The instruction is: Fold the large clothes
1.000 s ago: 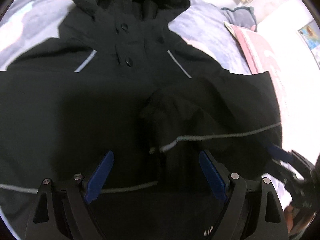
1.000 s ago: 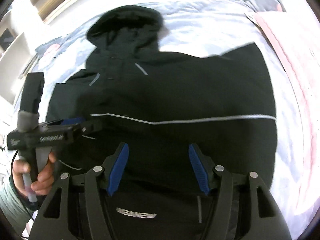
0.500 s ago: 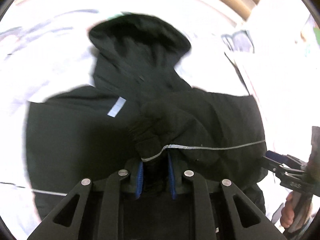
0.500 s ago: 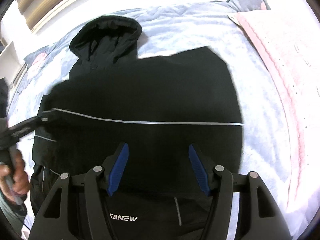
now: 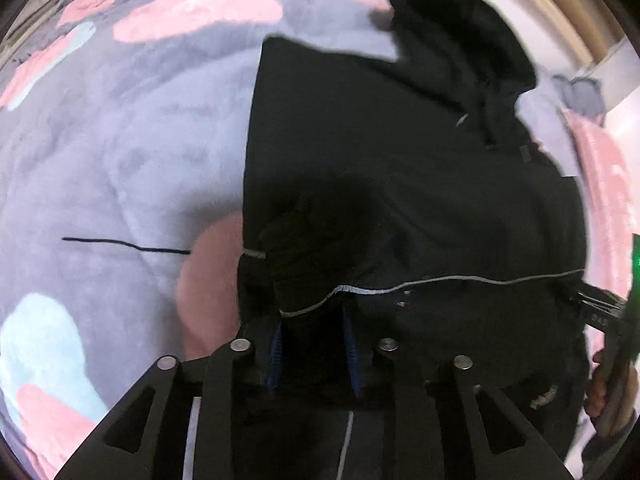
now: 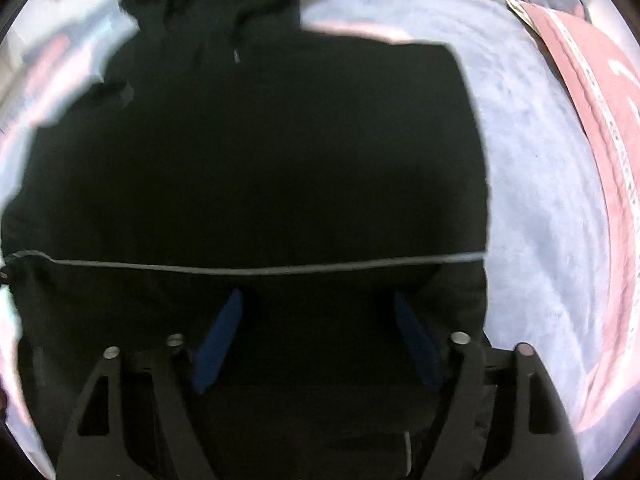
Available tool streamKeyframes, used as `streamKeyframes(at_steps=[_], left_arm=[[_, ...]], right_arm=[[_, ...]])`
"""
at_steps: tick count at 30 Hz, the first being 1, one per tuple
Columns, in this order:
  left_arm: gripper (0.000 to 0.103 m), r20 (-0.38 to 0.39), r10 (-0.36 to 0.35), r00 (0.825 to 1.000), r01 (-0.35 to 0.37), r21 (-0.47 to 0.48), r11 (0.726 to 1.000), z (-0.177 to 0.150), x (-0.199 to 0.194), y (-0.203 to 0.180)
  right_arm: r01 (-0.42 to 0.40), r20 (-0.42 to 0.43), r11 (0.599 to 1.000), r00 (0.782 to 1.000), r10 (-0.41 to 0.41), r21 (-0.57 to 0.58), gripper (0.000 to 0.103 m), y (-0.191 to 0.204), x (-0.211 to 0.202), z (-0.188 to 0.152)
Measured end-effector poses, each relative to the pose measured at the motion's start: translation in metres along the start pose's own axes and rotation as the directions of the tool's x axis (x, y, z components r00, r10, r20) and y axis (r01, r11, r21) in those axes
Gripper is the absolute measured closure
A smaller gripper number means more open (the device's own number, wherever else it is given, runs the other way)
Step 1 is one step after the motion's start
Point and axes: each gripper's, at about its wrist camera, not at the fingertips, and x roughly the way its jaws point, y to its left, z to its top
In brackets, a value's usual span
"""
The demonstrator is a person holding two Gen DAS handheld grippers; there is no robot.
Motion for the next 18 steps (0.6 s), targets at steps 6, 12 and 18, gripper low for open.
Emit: streamKeyframes(at_steps=[6, 12, 18], left_arm=[[0.056, 0.063, 0.051, 0.997, -0.052, 0.015, 0.999, 0.004, -0.035, -0.012], [0.039, 0.228, -0.053, 0.972, 0.038, 0.071, 0.997, 0.008, -0.098, -0.031], [0.039, 0.112, -0.126, 0.986, 0.114, 0.105, 0.988, 0.025, -0.034, -0.066]], right_arm=[[-0.04, -0.025, 0.999, 0.999, 0.04, 0.029, 0.014, -0.008, -0.005, 0.011], [-0.126, 0.115, 0.991, 0.986, 0.12, 0.051, 0.014, -0.019, -0.052, 0.025], [-0.048, 0.053, 0.998, 0.998, 0.046, 0.034, 0.019, -0.007, -0.018, 0.039]])
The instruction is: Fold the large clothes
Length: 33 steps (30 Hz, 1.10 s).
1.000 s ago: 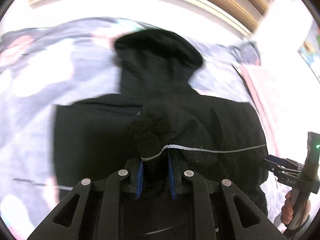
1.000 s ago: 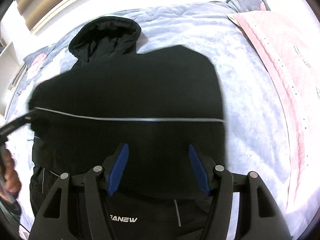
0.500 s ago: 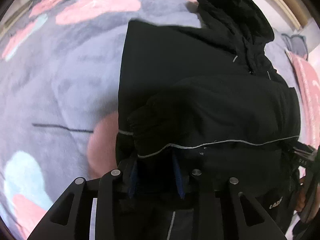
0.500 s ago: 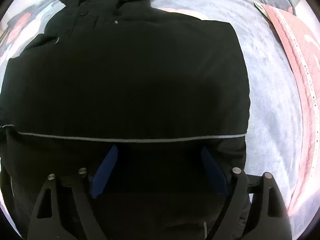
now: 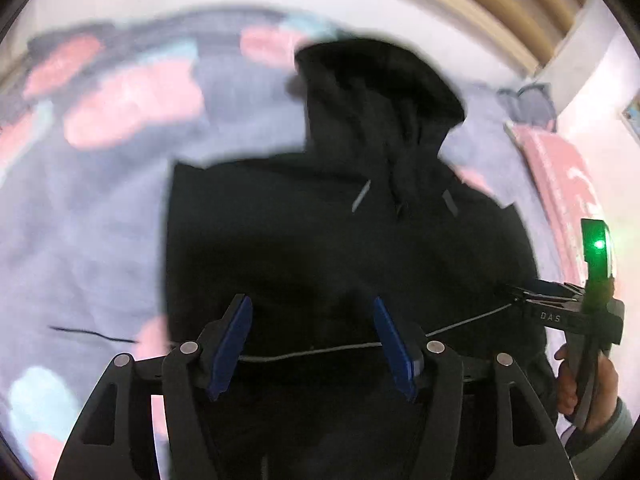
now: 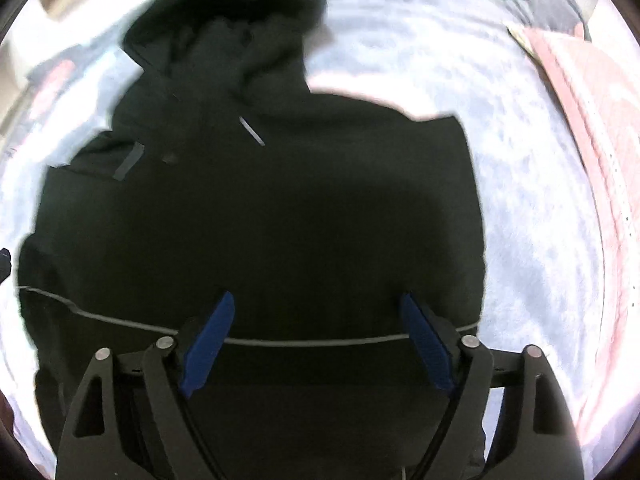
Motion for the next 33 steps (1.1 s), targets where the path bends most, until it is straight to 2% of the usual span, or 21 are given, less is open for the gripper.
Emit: streamKeyframes(at_steps=[1, 3, 7, 8, 11, 12, 14, 17, 21, 24, 26, 29, 32, 33], left_arm=[[0.039, -0.037, 0.004, 0.999, -0.004, -0.009, 1.0, -0.004, 0.02, 0.001], [0.039, -0.109, 0.076, 0.991, -0.075, 0.01, 0.997, -0.01, 0.051, 0.007], [0.039, -0.112, 0.166, 0.98, -0.155, 0.105, 0.982, -0.012, 0.058, -0.009], [0.039, -0.107, 0.154, 0.982, -0.14, 0.124, 0.982, -0.01, 0.05, -0.014], [0.039, -0.041, 0.011, 0.999, -0.006, 0.116, 0.993, 0.004, 0.016, -0.02], [0.039, 0.009, -0.022, 1.0, 0.021, 0.121, 0.992, 0.014, -0.001, -0.022], [0.039, 0.073, -0.005, 0.997, -0.005, 0.141, 0.99, 0.038, -0.016, -0.026], [0.039, 0.15, 0.007, 0.989, -0.029, 0.144, 0.989, 0.082, -0.021, -0.026], [0.039, 0.226, 0.053, 0.973, -0.078, 0.102, 0.992, 0.146, -0.005, -0.024], [0.039, 0.213, 0.049, 0.976, -0.059, 0.043, 0.997, 0.194, 0.024, -0.007], [0.038, 0.2, 0.027, 0.979, -0.029, 0.008, 1.0, 0.212, 0.045, -0.001], [0.038, 0.155, 0.001, 0.988, 0.004, -0.032, 0.999, 0.236, 0.085, 0.002], [0.038, 0.112, 0.018, 0.994, -0.015, -0.033, 0.999, 0.247, 0.119, 0.003], [0.038, 0.101, 0.017, 0.995, -0.013, -0.033, 0.999, 0.251, 0.123, 0.002]], right_arm=[[0.015, -0.022, 1.0, 1.0, -0.015, 0.003, 0.019, 0.0, 0.011, -0.001], [0.021, -0.026, 1.0, 0.999, -0.022, -0.009, 0.017, 0.002, 0.021, -0.002], [0.03, -0.03, 0.999, 0.999, -0.031, -0.037, 0.016, 0.007, 0.025, -0.001], [0.024, -0.038, 0.999, 0.999, -0.025, -0.037, 0.016, 0.006, 0.023, 0.001], [-0.048, -0.036, 0.999, 0.998, 0.048, -0.011, 0.017, -0.002, 0.006, 0.01], [-0.091, -0.01, 0.996, 0.996, 0.091, 0.005, 0.017, -0.006, -0.004, 0.018], [-0.127, 0.052, 0.992, 0.991, 0.125, 0.025, 0.017, -0.013, -0.023, 0.036], [-0.133, 0.147, 0.99, 0.981, 0.127, 0.035, 0.017, -0.019, -0.043, 0.075], [-0.125, 0.248, 0.991, 0.962, 0.11, 0.046, 0.017, -0.019, -0.049, 0.139], [-0.148, 0.282, 0.987, 0.951, 0.123, 0.067, 0.017, -0.021, -0.033, 0.188], [-0.166, 0.281, 0.983, 0.95, 0.139, 0.075, 0.017, -0.021, -0.026, 0.207], [-0.185, 0.258, 0.978, 0.953, 0.156, 0.093, 0.017, -0.021, 0.0, 0.234], [-0.191, 0.216, 0.975, 0.963, 0.164, 0.109, 0.017, -0.019, 0.032, 0.252], [-0.187, 0.207, 0.976, 0.965, 0.161, 0.114, 0.022, -0.019, 0.04, 0.256]])
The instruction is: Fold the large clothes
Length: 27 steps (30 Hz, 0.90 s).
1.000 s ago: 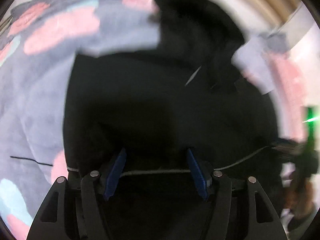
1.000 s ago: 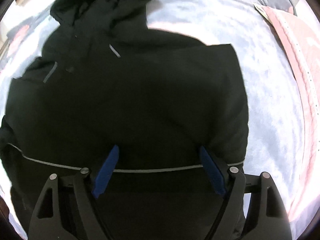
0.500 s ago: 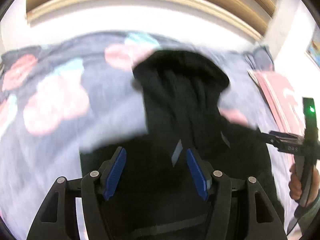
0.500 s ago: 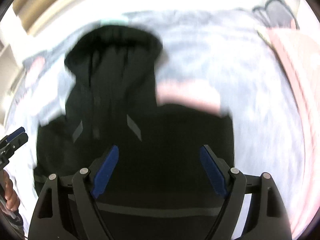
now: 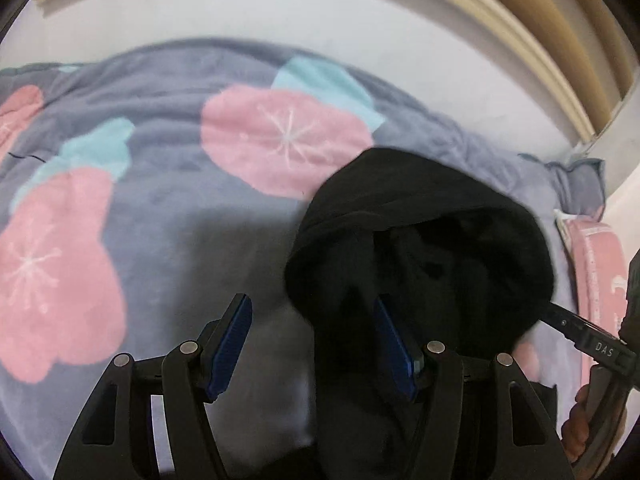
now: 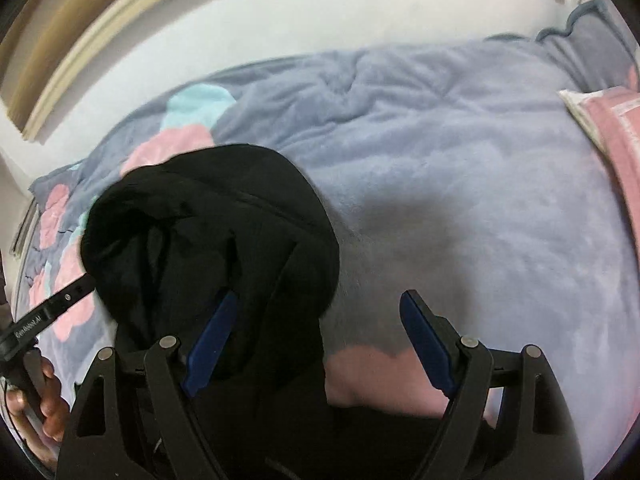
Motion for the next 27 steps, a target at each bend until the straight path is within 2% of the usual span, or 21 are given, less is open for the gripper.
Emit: streamKeyframes(at_steps=[1, 2, 3, 4, 5, 6, 7, 9, 10, 12, 14, 16, 17, 18, 20, 23, 25, 27], left_arm=[[0.038, -0.009, -0.003, 1.0, 0.003, -0.001, 1.0, 0.003, 0.01, -0.002], [0.039, -0.004, 0.008, 1.0, -0.008, -0.005, 1.0, 0.008, 0.021, -0.002], [0.058, 0.001, 0.031, 1.0, -0.031, -0.011, 0.999, 0.009, 0.024, 0.001], [0.084, 0.01, 0.066, 0.998, -0.066, -0.024, 0.998, 0.015, 0.027, 0.006], [0.094, -0.001, 0.015, 1.0, -0.015, -0.078, 0.997, 0.021, 0.027, 0.018], [0.095, 0.023, -0.029, 0.999, 0.032, -0.115, 0.993, 0.023, 0.021, 0.026], [0.095, 0.069, -0.088, 0.994, 0.098, -0.144, 0.985, 0.022, 0.007, 0.036], [0.093, 0.107, -0.2, 0.974, 0.215, -0.156, 0.964, 0.015, -0.021, 0.046], [0.092, 0.106, -0.224, 0.969, 0.239, -0.149, 0.96, 0.011, -0.028, 0.047], [0.092, 0.061, -0.209, 0.976, 0.215, -0.109, 0.97, 0.001, -0.029, 0.045], [0.091, -0.056, -0.145, 0.988, 0.138, -0.116, 0.984, -0.01, 0.006, 0.055], [0.088, -0.156, -0.11, 0.982, 0.088, -0.144, 0.986, -0.019, 0.046, 0.067], [0.087, -0.193, -0.138, 0.972, 0.106, -0.167, 0.98, -0.026, 0.071, 0.076], [0.086, -0.173, -0.17, 0.97, 0.138, -0.186, 0.973, -0.028, 0.076, 0.081], [0.086, -0.16, -0.198, 0.967, 0.165, -0.195, 0.967, -0.027, 0.075, 0.084], [0.083, -0.127, -0.172, 0.977, 0.157, -0.123, 0.98, -0.03, 0.061, 0.077], [0.071, -0.124, -0.133, 0.983, 0.124, -0.075, 0.989, -0.031, 0.049, 0.071], [0.051, -0.116, -0.058, 0.991, 0.059, -0.002, 0.998, -0.034, 0.023, 0.065]], right_arm=[[0.003, -0.008, 1.0, 1.0, -0.003, -0.001, 0.028, 0.002, 0.011, -0.001], [-0.008, -0.025, 1.0, 1.0, 0.008, -0.011, 0.055, 0.004, 0.02, 0.002], [-0.026, -0.054, 0.999, 0.998, 0.025, -0.027, 0.084, 0.007, 0.032, 0.005], [0.007, -0.054, 0.999, 0.999, -0.009, -0.038, 0.089, 0.008, 0.035, 0.005], [0.043, -0.032, 0.998, 0.999, -0.044, -0.043, 0.092, 0.005, 0.032, 0.007], [0.033, 0.014, 0.999, 0.999, -0.033, -0.023, 0.094, -0.003, 0.021, 0.01], [-0.003, 0.047, 1.0, 0.999, 0.003, 0.0, 0.094, -0.012, 0.01, 0.011], [-0.11, 0.092, 0.993, 0.99, 0.105, 0.049, 0.094, -0.032, -0.01, 0.01], [-0.13, 0.11, 0.991, 0.986, 0.124, 0.04, 0.093, -0.035, -0.015, 0.006], [-0.085, 0.115, 0.996, 0.99, 0.085, -0.006, 0.093, -0.032, -0.013, -0.002], [-0.061, 0.067, 0.998, 0.996, 0.062, -0.017, 0.093, -0.032, 0.01, -0.01], [-0.057, -0.016, 0.998, 0.998, 0.057, 0.028, 0.092, -0.041, 0.045, -0.018], [-0.055, -0.075, 0.997, 0.995, 0.059, 0.048, 0.089, -0.046, 0.067, -0.023], [-0.056, -0.106, 0.997, 0.992, 0.063, 0.062, 0.087, -0.05, 0.081, -0.026], [-0.09, -0.108, 0.992, 0.989, 0.099, 0.087, 0.085, -0.058, 0.094, -0.03], [-0.122, -0.111, 0.989, 0.985, 0.131, 0.081, 0.078, -0.061, 0.091, -0.028], [-0.123, -0.116, 0.991, 0.985, 0.129, 0.055, 0.068, -0.061, 0.082, -0.029], [-0.11, -0.124, 0.994, 0.986, 0.113, 0.027, 0.055, -0.063, 0.067, -0.034]])
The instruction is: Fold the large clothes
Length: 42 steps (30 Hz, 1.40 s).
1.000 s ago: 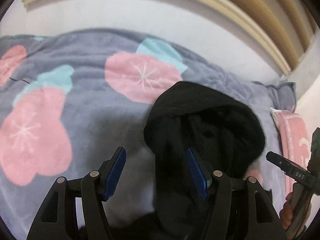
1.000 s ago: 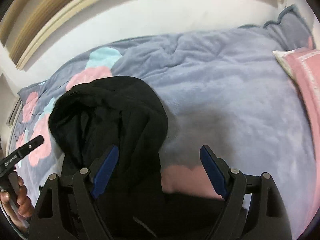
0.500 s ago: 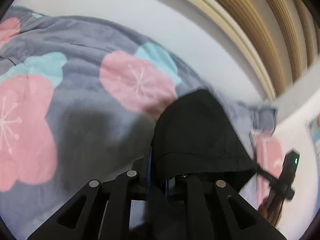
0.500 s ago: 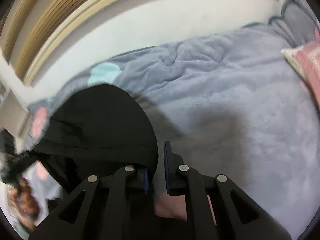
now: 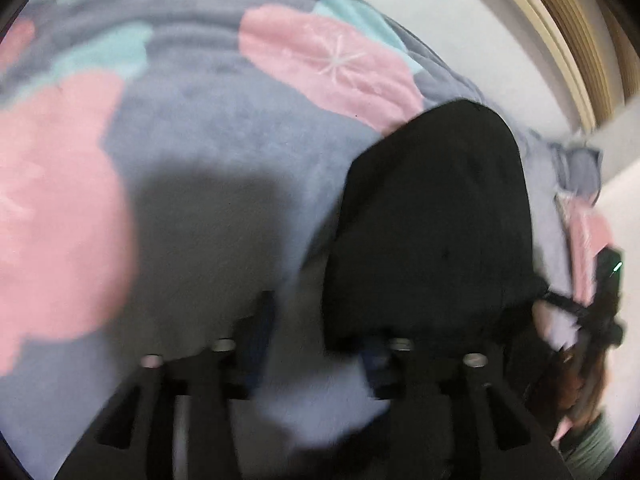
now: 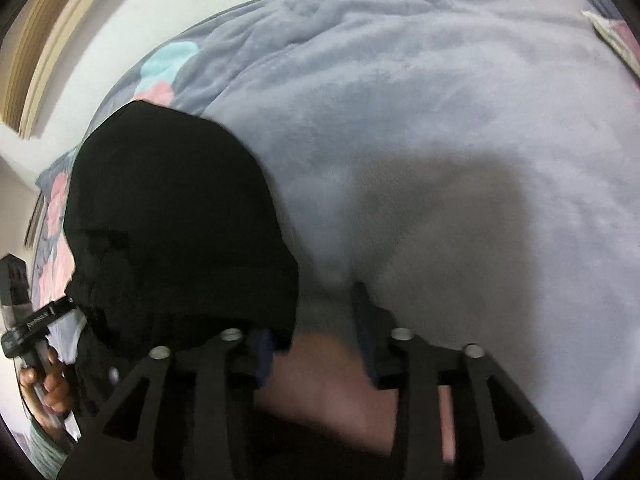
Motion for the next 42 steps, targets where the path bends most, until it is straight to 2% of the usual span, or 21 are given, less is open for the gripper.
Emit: streamKeyframes(at_steps=[3, 6, 8, 11, 14, 17, 19, 21, 22, 23, 24, 27, 30, 32, 35, 38, 40, 42], left_arm=[[0.05, 0.052, 0.035, 0.998, -0.038, 0.07, 0.997, -0.01, -0.039, -0.003], [0.05, 0.124, 0.022, 0.992, -0.036, 0.111, 0.993, -0.005, -0.073, -0.011], [0.049, 0.188, 0.002, 0.982, -0.028, 0.138, 0.99, 0.012, -0.092, -0.028], [0.041, 0.238, -0.073, 0.969, 0.034, 0.166, 0.986, 0.038, -0.096, -0.054], [0.04, 0.183, -0.087, 0.979, 0.056, 0.167, 0.984, 0.052, -0.063, -0.065], [0.04, 0.081, -0.029, 0.996, 0.016, 0.148, 0.989, 0.045, -0.012, -0.061], [0.04, 0.006, 0.015, 1.0, -0.016, 0.125, 0.992, 0.031, 0.025, -0.048], [0.032, -0.018, 0.039, 0.999, -0.037, 0.092, 0.995, 0.02, 0.045, -0.036], [0.028, -0.008, 0.029, 1.0, -0.029, 0.063, 0.998, 0.017, 0.048, -0.029], [0.028, -0.016, 0.001, 1.0, 0.0, 0.027, 1.0, 0.017, 0.05, -0.022], [0.028, -0.015, -0.021, 1.0, 0.021, 0.006, 1.0, 0.018, 0.048, -0.018], [0.029, 0.012, -0.014, 1.0, 0.014, 0.043, 0.999, 0.013, 0.035, -0.023], [0.029, 0.062, -0.009, 0.998, 0.002, 0.116, 0.993, 0.011, 0.004, -0.03], [0.029, 0.12, -0.053, 0.991, 0.034, 0.158, 0.987, 0.016, -0.026, -0.033], [0.028, 0.153, -0.121, 0.981, 0.092, 0.182, 0.979, 0.038, -0.055, -0.034], [0.028, 0.127, -0.142, 0.982, 0.117, 0.188, 0.975, 0.067, -0.05, -0.032], [0.028, 0.058, -0.174, 0.983, 0.163, 0.161, 0.973, 0.084, -0.031, -0.029], [0.028, -0.025, -0.203, 0.979, 0.205, 0.122, 0.971, 0.098, -0.001, -0.026]], right_arm=[[0.007, 0.015, 0.999, 1.0, -0.006, -0.052, 0.049, 0.0, -0.031, -0.011], [0.011, 0.062, 0.997, 0.998, -0.006, -0.082, 0.047, 0.003, -0.063, -0.016], [-0.001, 0.125, 0.996, 0.992, 0.012, -0.088, 0.042, 0.009, -0.085, -0.009], [-0.037, 0.189, 0.994, 0.98, 0.056, -0.102, 0.035, 0.029, -0.098, 0.013], [-0.021, 0.189, 0.989, 0.981, 0.048, -0.147, 0.034, 0.054, -0.081, 0.031], [0.015, 0.129, 0.982, 0.992, 0.01, -0.191, 0.034, 0.072, -0.045, 0.027], [0.075, 0.055, 0.973, 0.996, -0.065, -0.218, 0.034, 0.074, -0.007, 0.02], [0.118, -0.022, 0.965, 0.992, -0.127, -0.233, 0.035, 0.066, 0.033, 0.008], [0.109, -0.03, 0.968, 0.992, -0.119, -0.226, 0.034, 0.064, 0.042, 0.006], [0.103, -0.016, 0.973, 0.994, -0.109, -0.208, 0.029, 0.058, 0.046, 0.003], [0.086, -0.011, 0.98, 0.996, -0.089, -0.181, 0.029, 0.052, 0.046, 0.002], [0.005, -0.021, 0.993, 1.0, -0.007, -0.116, 0.029, 0.038, 0.04, 0.005], [-0.009, -0.034, 0.988, 0.999, 0.004, -0.153, 0.028, 0.037, 0.024, 0.004], [-0.037, 0.004, 0.982, 0.999, 0.038, -0.184, 0.028, 0.038, -0.001, 0.008], [-0.078, 0.073, 0.973, 0.993, 0.096, -0.215, 0.024, 0.04, -0.037, 0.026], [-0.078, 0.085, 0.966, 0.991, 0.102, -0.246, 0.023, 0.047, -0.043, 0.05], [-0.065, 0.063, 0.959, 0.994, 0.085, -0.277, 0.022, 0.054, -0.033, 0.064], [-0.095, 0.008, 0.958, 0.995, 0.101, -0.27, 0.022, 0.053, -0.014, 0.076]])
